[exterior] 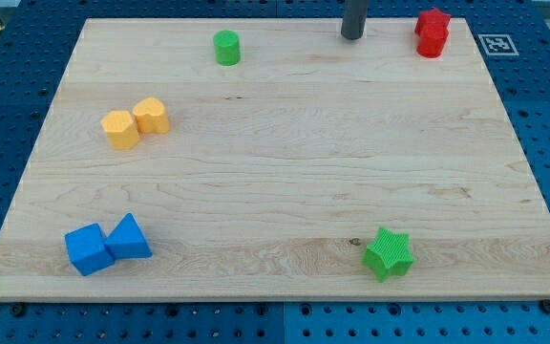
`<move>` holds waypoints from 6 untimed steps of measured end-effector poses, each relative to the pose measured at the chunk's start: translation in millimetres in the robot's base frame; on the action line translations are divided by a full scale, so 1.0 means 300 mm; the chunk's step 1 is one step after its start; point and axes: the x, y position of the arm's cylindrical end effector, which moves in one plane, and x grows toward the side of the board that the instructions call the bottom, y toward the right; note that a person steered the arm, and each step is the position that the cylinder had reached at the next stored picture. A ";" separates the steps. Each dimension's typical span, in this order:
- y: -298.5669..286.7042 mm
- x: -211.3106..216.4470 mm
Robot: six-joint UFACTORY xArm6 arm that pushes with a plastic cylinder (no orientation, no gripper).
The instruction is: Slightly move your hand to the top right side of the board
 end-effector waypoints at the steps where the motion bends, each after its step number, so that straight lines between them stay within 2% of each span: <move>1: 0.012 0.000; 6: 0.122 -0.004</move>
